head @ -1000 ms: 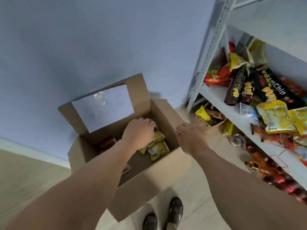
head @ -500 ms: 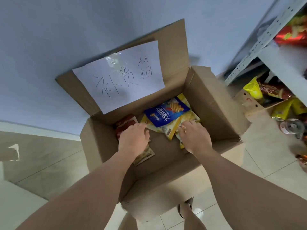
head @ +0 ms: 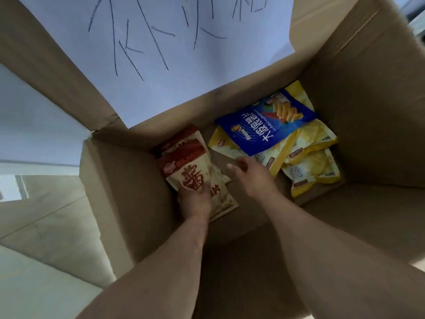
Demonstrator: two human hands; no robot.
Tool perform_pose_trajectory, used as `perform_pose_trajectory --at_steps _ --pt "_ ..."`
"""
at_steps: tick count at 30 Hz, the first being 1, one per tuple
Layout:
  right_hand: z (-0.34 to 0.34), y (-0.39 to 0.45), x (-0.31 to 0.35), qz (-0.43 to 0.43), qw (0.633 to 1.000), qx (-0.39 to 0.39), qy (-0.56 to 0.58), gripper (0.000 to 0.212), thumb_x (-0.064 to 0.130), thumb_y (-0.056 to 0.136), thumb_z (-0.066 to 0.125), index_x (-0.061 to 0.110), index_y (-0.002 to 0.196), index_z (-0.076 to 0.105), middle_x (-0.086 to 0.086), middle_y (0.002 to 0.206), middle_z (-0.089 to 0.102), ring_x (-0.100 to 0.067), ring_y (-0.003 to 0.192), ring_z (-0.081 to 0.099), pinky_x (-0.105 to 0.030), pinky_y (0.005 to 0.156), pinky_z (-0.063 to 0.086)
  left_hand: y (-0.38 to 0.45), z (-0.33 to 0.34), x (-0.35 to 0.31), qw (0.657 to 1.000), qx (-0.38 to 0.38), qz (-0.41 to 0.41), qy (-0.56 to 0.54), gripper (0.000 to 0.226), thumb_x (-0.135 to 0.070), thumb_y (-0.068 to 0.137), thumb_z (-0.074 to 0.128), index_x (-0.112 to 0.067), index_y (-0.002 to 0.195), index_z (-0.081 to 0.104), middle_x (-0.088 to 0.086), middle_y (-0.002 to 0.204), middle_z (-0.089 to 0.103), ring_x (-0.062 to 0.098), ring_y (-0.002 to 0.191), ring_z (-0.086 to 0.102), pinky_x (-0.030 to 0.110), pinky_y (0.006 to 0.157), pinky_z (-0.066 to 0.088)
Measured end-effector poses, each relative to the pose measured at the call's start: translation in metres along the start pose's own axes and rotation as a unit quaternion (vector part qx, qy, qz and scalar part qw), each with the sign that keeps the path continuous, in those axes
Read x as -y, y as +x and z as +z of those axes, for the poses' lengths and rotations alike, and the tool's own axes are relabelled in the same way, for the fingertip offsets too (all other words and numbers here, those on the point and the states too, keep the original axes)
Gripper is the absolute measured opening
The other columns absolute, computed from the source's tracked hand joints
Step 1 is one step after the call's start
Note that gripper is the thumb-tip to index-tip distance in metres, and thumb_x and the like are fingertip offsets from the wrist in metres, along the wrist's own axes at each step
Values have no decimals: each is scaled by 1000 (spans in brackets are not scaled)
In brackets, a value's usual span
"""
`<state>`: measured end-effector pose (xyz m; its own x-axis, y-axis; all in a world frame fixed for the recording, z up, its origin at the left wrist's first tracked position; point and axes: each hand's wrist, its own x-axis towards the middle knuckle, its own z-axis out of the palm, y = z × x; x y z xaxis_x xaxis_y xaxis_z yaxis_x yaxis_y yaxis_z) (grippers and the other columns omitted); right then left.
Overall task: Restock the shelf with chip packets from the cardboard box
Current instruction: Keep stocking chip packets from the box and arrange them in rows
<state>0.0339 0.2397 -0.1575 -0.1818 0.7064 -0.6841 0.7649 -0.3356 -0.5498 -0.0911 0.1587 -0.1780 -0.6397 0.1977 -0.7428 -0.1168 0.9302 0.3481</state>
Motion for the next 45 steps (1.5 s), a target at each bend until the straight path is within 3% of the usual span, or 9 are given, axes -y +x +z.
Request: perform_pose_trajectory --at_steps 10,15,20,24,27,33,38,43,45 --pt "67 109 10 11 987 103 119 53 49 103 45 8 134 59 -12 134 62 -29 121 56 -31 98 43 48 34 35 985 -30 -77 -153 72 -45 78 82 -16 134 46 5 120 61 25 103 58 32 86 44" --pt "76 122 13 59 972 153 168 92 86 71 51 14 126 67 -6 128 68 -25 116 62 -41 108 45 48 27 47 976 -16 -78 -205 50 -37 82 81 -24 119 50 -2 107 63 21 96 60 33 84 45" --pt "73 119 17 66 962 198 178 71 72 86 56 17 131 65 0 126 67 -21 117 60 -32 105 44 43 28 46 962 -2 -102 -254 48 -27 82 83 -25 120 54 2 109 69 25 98 67 46 92 55" --pt "77 119 7 75 951 211 211 114 96 45 65 25 134 62 1 127 69 -22 118 63 -43 107 46 27 32 57 946 2 -155 -284 46 -29 80 84 -26 118 58 4 108 71 30 100 69 57 94 55" --pt "78 115 -2 75 943 247 210 117 95 44 68 33 143 51 7 135 64 -18 125 58 -44 111 42 23 32 61 935 21 -176 -308 40 -27 82 83 -27 114 60 7 107 73 33 98 71 60 90 56" --pt "81 95 -31 139 904 280 292 97 86 46 78 29 124 67 -1 118 74 -26 119 64 -51 107 46 10 17 66 954 51 -132 -263 23 -26 85 80 -28 100 63 5 101 73 27 91 70 47 82 59" --pt "23 23 -16 161 884 228 375 45 57 95 56 23 124 63 -6 108 77 -27 104 72 -49 96 54 -50 -9 49 965 111 -69 -229 18 -24 88 77 -26 102 64 2 100 73 20 87 69 29 63 48" --pt "-48 -46 0 129 887 181 405 93 82 65 70 28 138 54 -2 133 66 -26 130 57 -56 112 38 -129 -47 8 968 183 0 -175 27 -25 83 81 -23 106 68 1 96 78 23 90 74 41 85 57" --pt "-85 -85 17 106 882 161 429 85 74 70 73 22 134 56 -4 126 70 -26 124 62 -55 111 41 -163 -63 -8 962 215 38 -167 32 -23 81 83 -19 109 68 2 95 79 23 88 76 37 79 58"
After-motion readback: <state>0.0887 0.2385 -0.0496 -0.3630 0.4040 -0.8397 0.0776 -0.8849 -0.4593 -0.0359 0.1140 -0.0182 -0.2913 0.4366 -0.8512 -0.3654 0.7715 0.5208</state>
